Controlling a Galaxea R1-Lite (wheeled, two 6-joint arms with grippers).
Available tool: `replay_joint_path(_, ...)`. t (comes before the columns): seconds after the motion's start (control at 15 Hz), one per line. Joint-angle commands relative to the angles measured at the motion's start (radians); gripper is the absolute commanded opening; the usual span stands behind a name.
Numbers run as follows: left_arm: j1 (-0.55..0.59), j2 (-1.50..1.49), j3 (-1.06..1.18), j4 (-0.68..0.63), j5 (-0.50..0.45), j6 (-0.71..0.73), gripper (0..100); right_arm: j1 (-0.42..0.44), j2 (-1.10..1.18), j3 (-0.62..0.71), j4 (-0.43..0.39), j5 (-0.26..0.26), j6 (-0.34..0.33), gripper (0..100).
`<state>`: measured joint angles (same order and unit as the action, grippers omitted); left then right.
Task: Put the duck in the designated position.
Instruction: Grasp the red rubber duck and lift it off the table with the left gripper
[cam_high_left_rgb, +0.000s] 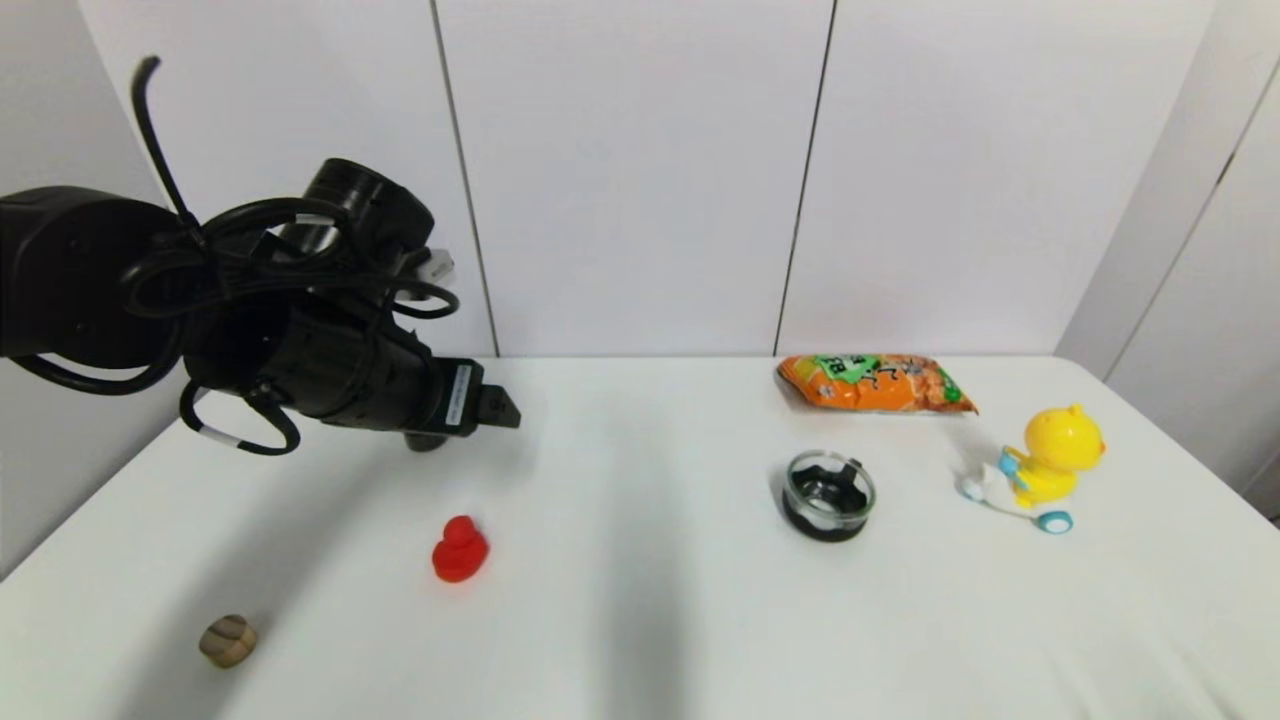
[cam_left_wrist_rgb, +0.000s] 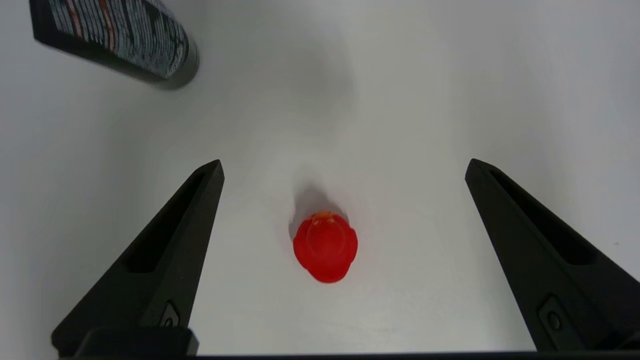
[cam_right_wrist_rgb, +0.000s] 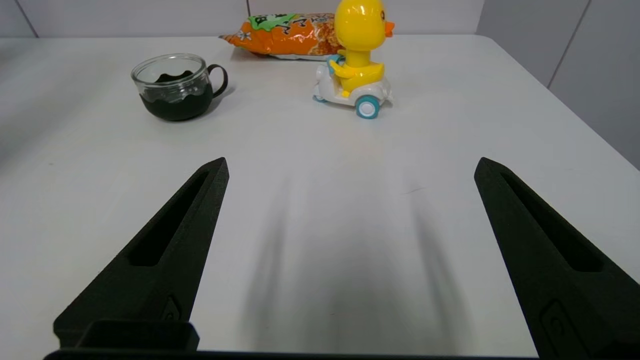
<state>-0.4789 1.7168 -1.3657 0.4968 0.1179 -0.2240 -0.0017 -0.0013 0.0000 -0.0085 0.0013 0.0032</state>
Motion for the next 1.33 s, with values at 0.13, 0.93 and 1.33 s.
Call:
replay_joint_path(0.13,0.002,0.023,-0.003,0.105,0.002,-0.044,100,0.000,0.001,0.000,-0.001,0.000,0.000,100)
replay_joint_path(0.93,0.003,0.079,0.030,0.276,-0.003,-0.133,100,0.000,0.001,0.000,-0.001,0.000,0.000,100)
replay_joint_path(1.33,-0.040,0.093,0.123,0.213,-0.001,-0.136,100,0.000,0.001,0.000,-0.001,0.000,0.000,100)
